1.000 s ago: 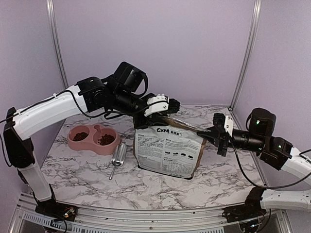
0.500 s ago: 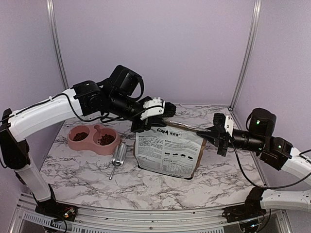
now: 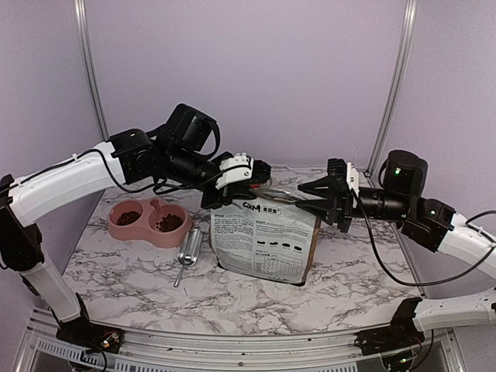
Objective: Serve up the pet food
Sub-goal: Press the seal on the pet food bag.
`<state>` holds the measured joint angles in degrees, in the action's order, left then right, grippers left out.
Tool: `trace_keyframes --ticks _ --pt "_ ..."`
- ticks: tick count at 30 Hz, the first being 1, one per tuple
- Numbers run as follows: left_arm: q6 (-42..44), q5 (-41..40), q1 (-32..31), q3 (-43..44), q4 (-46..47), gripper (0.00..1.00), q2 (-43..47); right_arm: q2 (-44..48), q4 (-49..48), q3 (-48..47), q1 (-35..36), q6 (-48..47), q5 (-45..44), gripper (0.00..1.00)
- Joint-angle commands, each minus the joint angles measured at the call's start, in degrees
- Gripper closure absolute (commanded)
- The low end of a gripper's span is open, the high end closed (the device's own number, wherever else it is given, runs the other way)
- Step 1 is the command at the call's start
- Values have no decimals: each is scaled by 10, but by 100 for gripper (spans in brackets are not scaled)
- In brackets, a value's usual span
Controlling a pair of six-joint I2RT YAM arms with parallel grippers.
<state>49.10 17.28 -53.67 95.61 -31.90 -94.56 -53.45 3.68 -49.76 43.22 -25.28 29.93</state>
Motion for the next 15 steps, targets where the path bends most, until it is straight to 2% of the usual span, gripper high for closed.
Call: trace_keyframes --ticks 1,6,15 --pt "-7 -6 15 4 -24 100 36 -17 -15 -27 3 6 28 66" --pt "-8 4 18 11 -25 100 34 -35 -5 -28 3 -1 19 58" --pt "-7 25 18 22 -29 100 30 -43 -24 -19 3 -7 2 63"
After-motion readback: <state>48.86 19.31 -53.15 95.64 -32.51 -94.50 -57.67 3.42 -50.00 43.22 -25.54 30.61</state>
